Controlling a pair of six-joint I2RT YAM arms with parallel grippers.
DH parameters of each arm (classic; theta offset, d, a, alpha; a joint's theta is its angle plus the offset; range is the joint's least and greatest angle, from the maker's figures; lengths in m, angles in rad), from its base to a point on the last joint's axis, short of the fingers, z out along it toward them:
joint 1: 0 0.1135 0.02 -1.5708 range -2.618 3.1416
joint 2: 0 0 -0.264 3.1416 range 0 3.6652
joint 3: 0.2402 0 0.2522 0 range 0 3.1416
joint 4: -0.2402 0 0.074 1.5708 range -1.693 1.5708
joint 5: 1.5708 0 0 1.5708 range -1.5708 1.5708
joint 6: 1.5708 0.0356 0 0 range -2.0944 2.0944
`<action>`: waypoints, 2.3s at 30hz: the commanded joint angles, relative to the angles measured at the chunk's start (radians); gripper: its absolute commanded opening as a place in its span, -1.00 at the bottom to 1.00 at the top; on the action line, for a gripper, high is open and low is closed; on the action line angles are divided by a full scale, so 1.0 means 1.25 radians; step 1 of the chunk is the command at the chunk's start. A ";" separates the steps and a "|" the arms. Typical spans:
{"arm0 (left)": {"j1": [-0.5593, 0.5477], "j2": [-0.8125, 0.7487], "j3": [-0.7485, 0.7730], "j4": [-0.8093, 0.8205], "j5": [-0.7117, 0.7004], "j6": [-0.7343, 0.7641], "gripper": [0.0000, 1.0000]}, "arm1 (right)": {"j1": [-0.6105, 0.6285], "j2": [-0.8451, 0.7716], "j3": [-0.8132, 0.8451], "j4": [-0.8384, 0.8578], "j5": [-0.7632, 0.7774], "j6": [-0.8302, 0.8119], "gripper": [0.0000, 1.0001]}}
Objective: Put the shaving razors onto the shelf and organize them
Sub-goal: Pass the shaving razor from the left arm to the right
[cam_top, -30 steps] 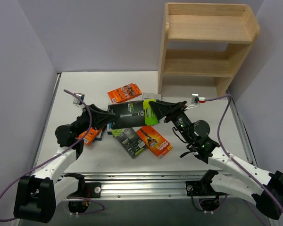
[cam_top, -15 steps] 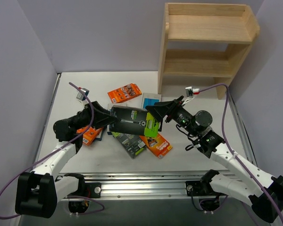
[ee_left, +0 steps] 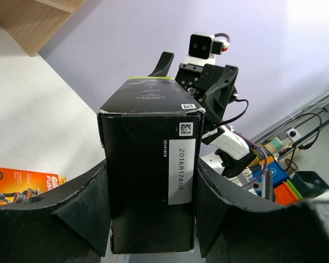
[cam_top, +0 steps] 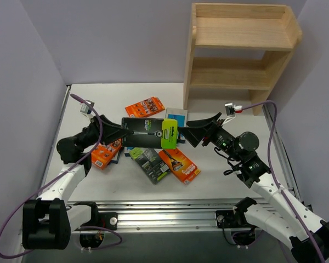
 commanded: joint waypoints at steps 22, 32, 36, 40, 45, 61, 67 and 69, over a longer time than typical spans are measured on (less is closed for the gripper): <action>-0.022 -0.006 0.047 0.183 -0.083 -0.117 -0.95 | -0.011 0.080 -0.021 0.151 -0.239 0.033 0.69; -0.115 0.010 0.051 0.169 -0.058 -0.055 -0.95 | -0.010 0.105 -0.022 0.253 -0.286 0.091 0.35; -0.109 0.003 0.058 0.145 -0.054 -0.035 -0.95 | -0.011 0.097 -0.026 0.251 -0.304 0.098 -0.06; -0.102 -0.009 0.076 0.097 -0.049 -0.001 -0.95 | -0.011 0.075 -0.029 0.237 -0.326 0.099 -0.13; -0.100 -0.008 0.100 0.050 -0.051 0.036 -0.95 | -0.010 0.059 -0.039 0.222 -0.337 0.098 -0.33; -0.087 0.015 0.113 -0.278 -0.085 0.203 -0.02 | -0.011 0.081 -0.107 0.306 -0.222 0.213 -1.00; -0.072 0.035 0.125 -0.326 -0.083 0.218 0.09 | -0.010 0.066 -0.139 0.341 -0.179 0.288 -1.00; -0.072 0.034 0.134 -0.339 -0.086 0.221 0.18 | -0.010 0.061 -0.134 0.309 -0.173 0.288 -1.00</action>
